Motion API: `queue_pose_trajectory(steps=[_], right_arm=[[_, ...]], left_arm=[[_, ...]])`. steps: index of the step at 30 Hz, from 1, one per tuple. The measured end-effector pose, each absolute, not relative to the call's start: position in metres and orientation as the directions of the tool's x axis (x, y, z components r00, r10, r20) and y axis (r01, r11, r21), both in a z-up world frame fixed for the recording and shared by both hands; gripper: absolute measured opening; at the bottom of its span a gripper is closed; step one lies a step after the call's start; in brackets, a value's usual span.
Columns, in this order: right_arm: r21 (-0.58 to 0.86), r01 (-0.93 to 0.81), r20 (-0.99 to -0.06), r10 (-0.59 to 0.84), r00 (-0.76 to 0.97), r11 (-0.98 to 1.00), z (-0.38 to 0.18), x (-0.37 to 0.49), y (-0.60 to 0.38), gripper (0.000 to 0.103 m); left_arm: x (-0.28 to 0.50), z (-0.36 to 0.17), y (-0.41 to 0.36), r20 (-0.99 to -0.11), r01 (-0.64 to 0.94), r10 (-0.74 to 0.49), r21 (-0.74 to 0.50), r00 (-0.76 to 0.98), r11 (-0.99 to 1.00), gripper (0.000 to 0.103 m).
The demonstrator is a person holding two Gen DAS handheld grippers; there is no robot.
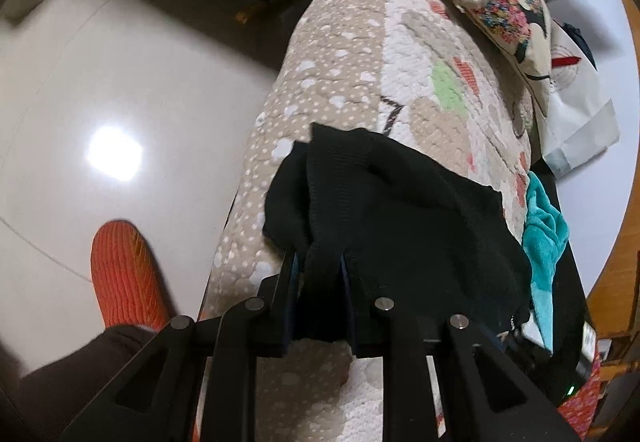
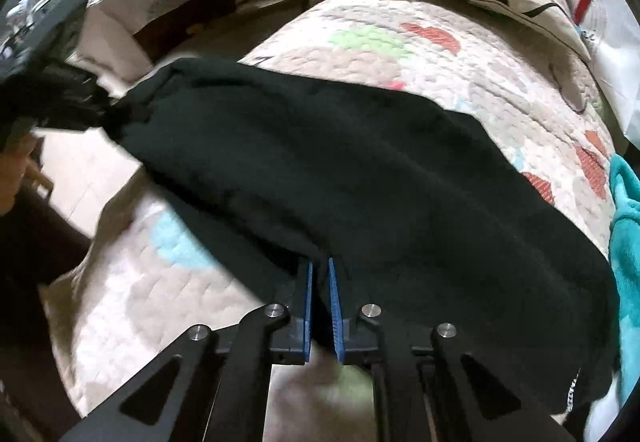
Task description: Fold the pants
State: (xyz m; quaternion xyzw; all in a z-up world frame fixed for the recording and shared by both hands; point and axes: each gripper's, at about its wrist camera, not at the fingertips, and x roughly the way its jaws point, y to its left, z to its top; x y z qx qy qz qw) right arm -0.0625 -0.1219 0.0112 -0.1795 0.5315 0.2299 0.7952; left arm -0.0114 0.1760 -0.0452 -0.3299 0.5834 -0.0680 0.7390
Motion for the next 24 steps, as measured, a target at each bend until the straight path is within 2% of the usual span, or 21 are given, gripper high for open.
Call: queue_pose_trajectory(steps=[2, 5, 7, 9, 13, 18, 24], right_arm=[[-0.029, -0.590, -0.944, 0.172, 0.283, 0.807, 0.005, -0.071, -0.120, 0.009], [-0.037, -0.596, -0.945, 0.166, 0.281, 0.802, 0.001, -0.075, -0.120, 0.015], [0.028, -0.571, -0.949, 0.201, 0.243, 0.820, 0.003, -0.070, -0.121, 0.040], [0.040, -0.573, -0.949, 0.212, 0.235, 0.819, 0.007, -0.071, -0.119, 0.056], [0.031, -0.596, -0.939, 0.227, 0.257, 0.802, 0.022, -0.074, -0.112, 0.057], [0.079, -0.567, -0.909, 0.293, 0.297, 0.820, 0.037, -0.049, -0.103, 0.057], [0.154, -0.539, -0.901, 0.341, 0.267, 0.828, 0.020, -0.012, -0.067, 0.057]], left_arm=[[-0.013, -0.054, 0.183, -0.811, -0.330, -0.506, -0.583, 0.293, 0.743, 0.022], [-0.016, -0.060, 0.196, -0.773, -0.389, -0.552, -0.634, 0.311, 0.668, 0.023], [-0.020, -0.054, 0.211, -0.789, -0.428, -0.497, -0.614, 0.361, 0.663, 0.023], [-0.024, -0.047, 0.227, -0.784, -0.466, -0.457, -0.618, 0.420, 0.633, 0.023], [-0.032, -0.044, 0.246, -0.775, -0.524, -0.403, -0.628, 0.486, 0.576, 0.023], [-0.026, -0.048, 0.227, -0.786, -0.496, -0.426, -0.615, 0.448, 0.613, 0.023], [-0.031, -0.054, 0.228, -0.791, -0.497, -0.430, -0.609, 0.434, 0.618, 0.023]])
